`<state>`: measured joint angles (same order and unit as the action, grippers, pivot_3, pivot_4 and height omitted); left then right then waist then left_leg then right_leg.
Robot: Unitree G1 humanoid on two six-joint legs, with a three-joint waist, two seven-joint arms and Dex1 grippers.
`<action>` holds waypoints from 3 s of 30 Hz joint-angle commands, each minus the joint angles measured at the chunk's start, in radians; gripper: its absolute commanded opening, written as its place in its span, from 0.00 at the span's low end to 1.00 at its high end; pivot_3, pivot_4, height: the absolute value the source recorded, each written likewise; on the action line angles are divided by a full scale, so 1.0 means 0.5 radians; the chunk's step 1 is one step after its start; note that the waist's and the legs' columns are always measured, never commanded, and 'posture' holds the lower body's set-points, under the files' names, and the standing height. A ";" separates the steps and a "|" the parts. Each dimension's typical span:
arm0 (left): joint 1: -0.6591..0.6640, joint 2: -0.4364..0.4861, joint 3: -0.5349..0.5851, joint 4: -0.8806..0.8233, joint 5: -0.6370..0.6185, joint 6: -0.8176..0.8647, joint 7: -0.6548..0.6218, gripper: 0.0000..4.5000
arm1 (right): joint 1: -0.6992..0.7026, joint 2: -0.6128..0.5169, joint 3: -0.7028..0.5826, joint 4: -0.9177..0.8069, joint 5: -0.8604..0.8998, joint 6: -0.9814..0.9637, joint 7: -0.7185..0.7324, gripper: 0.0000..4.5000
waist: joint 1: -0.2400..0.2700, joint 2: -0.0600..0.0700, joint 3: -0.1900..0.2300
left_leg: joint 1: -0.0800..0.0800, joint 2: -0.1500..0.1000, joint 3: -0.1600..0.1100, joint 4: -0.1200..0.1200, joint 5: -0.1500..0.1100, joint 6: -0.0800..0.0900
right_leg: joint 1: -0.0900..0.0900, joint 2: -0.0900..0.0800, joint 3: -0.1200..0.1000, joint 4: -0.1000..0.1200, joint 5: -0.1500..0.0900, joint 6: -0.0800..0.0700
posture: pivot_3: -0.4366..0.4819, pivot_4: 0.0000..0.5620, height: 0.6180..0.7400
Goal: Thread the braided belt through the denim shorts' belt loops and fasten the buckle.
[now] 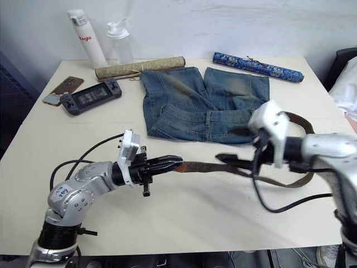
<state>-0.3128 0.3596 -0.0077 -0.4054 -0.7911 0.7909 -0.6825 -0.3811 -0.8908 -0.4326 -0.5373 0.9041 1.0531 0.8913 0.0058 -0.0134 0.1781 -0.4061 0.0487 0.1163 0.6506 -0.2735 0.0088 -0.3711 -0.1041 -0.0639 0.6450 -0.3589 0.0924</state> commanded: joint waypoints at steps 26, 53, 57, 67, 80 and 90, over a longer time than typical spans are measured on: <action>-0.208 -0.160 0.250 0.071 -0.711 0.404 0.473 0.00 | 0.885 1.415 0.606 -0.167 1.552 -1.003 -1.751 0.91 | -0.017 -0.005 -0.005 | -0.001 0.001 -0.001 -0.005 0.003 -0.005 | -0.006 0.013 0.009 0.002 -0.001 0.000 | 0.48 0.27 0.97; -0.170 -0.134 0.263 0.057 -0.747 0.382 0.509 0.00 | 0.947 1.415 0.585 -0.129 1.451 -1.124 -1.644 0.06 | -0.017 -0.005 -0.005 | -0.001 0.001 0.000 -0.006 0.002 -0.004 | -0.006 0.009 0.010 0.001 -0.001 -0.001 | 0.48 0.27 0.97; -0.166 -0.122 0.253 0.059 -0.732 0.379 0.499 0.00 | 0.938 1.412 0.584 -0.126 1.449 -1.131 -1.631 0.01 | -0.017 -0.005 -0.005 | -0.001 0.001 0.000 -0.006 0.002 -0.004 | -0.006 0.009 0.010 0.000 -0.001 -0.001 | 0.48 0.27 0.97; -0.150 -0.071 0.126 0.000 -0.497 0.239 0.443 0.56 | 0.885 1.416 0.488 -0.093 1.423 -1.221 -1.680 0.00 | -0.015 -0.005 -0.005 | -0.001 0.001 0.000 -0.007 0.002 -0.004 | -0.006 0.009 0.010 0.000 -0.001 -0.001 | 0.48 0.27 0.97; -0.612 -0.144 -0.928 0.946 1.591 -1.208 0.730 0.72 | 0.717 0.964 -0.060 0.061 1.486 -1.267 -1.798 0.00 | 0.035 -0.002 -0.003 | -0.002 -0.003 0.005 -0.007 -0.001 0.001 | -0.007 0.005 0.012 -0.003 0.000 0.000 | 0.48 0.27 0.97; -1.373 -0.512 -1.097 2.381 2.209 -1.742 0.945 0.72 | 0.739 0.911 -0.178 0.030 1.541 -1.261 -1.788 0.00 | 0.029 -0.003 -0.002 | -0.002 0.000 0.012 -0.010 -0.002 0.004 | -0.012 0.011 0.007 -0.006 0.000 0.001 | 0.48 0.27 0.97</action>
<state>-0.9503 0.1312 -0.5546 0.7123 0.2822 -0.0573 -0.2235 -0.0096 -0.4322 -0.4923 -0.4726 1.6534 0.4341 -0.0109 0.0202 -0.0147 0.1768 -0.4078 0.0491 0.1213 0.6466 -0.2746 0.0106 -0.3769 -0.0994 -0.0604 0.6423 -0.3588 0.0931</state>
